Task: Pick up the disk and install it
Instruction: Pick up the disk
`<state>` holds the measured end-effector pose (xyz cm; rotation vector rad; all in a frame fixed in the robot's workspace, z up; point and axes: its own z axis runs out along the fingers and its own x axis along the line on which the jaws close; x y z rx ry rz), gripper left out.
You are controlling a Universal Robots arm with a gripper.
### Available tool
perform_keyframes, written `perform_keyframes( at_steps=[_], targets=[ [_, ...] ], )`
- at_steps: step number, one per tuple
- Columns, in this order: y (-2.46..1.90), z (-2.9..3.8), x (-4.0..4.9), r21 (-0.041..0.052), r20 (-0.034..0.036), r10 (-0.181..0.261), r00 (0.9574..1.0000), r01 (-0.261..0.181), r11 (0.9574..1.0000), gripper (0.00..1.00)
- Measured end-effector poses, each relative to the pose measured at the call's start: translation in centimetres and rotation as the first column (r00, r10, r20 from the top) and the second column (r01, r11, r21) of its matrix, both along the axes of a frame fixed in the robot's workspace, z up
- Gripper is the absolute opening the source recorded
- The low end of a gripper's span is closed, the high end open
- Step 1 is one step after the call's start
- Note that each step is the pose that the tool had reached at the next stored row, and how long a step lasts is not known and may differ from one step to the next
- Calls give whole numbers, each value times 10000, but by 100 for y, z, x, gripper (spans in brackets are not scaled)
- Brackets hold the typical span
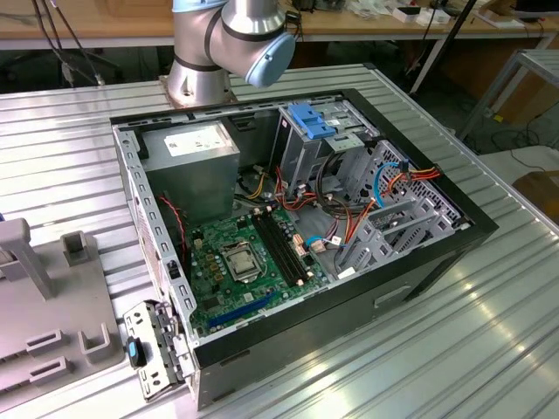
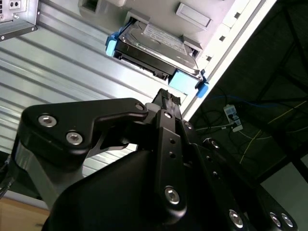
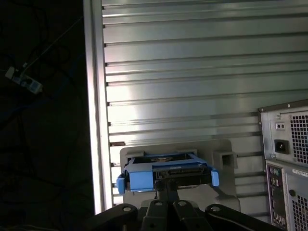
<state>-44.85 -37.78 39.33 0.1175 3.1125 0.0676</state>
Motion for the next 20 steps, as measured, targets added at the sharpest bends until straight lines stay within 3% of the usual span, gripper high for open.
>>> perform_keyframes(
  at_steps=[20],
  targets=[
    [0,0,0,0,0,264,9997,-264,9997,11]
  ],
)
